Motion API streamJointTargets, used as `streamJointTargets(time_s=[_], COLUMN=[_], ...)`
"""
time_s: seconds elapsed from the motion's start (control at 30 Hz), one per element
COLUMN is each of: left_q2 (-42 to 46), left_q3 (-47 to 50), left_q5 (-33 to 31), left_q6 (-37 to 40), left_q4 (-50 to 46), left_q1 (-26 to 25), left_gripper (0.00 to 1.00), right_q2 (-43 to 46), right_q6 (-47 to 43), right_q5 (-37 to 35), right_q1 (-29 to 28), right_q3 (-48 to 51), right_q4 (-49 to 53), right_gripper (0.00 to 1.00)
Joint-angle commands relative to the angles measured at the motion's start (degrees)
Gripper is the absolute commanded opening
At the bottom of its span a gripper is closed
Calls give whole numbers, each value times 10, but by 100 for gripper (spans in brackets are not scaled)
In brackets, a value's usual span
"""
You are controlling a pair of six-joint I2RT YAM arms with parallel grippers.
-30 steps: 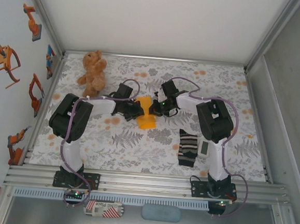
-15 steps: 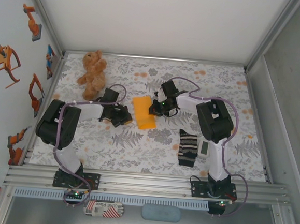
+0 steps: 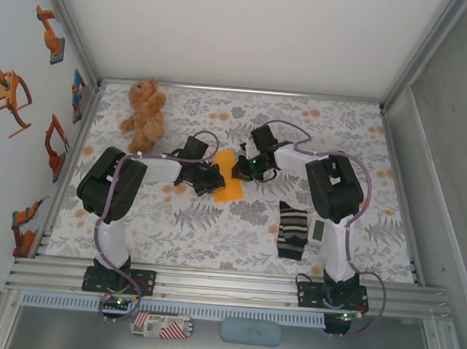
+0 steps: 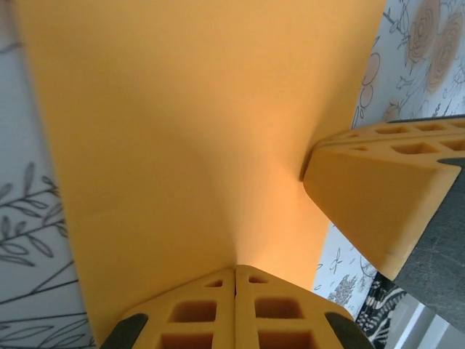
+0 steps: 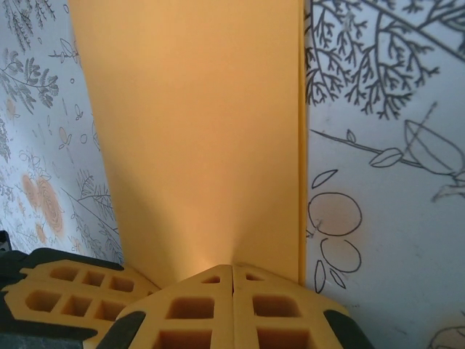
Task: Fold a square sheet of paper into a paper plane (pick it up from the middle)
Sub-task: First fold the square sheet of paper in half at the center of the table.
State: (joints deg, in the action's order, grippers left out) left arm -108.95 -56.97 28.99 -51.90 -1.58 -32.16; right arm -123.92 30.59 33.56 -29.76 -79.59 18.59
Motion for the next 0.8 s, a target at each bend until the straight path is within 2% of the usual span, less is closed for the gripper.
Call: streamJointTargets(time_s=[0.0,0.27,0.4,0.6,0.77], left_q2=[-3,70,126,174,87], left_q3=[32,146,172,122,23], left_q5=[4,0,7,-42,-55], left_q6=[-17,-23,-20,-35,-17], left_q4=[3,-18,-27,-4,-10], left_q1=[6,10,8,11,14], left_gripper=[0,0,0,0,0], right_q2=[-86,-89,-89,-88,-88], right_q6=[-4,-5,-5,-5,-3], right_q5=[-215,-215,-215,-217,-218], right_q1=[16,16,16,16,16], right_q3=[63,62,64,65,67], right_q4=[146,145,144,142,140], right_gripper=[0,0,0,0,0])
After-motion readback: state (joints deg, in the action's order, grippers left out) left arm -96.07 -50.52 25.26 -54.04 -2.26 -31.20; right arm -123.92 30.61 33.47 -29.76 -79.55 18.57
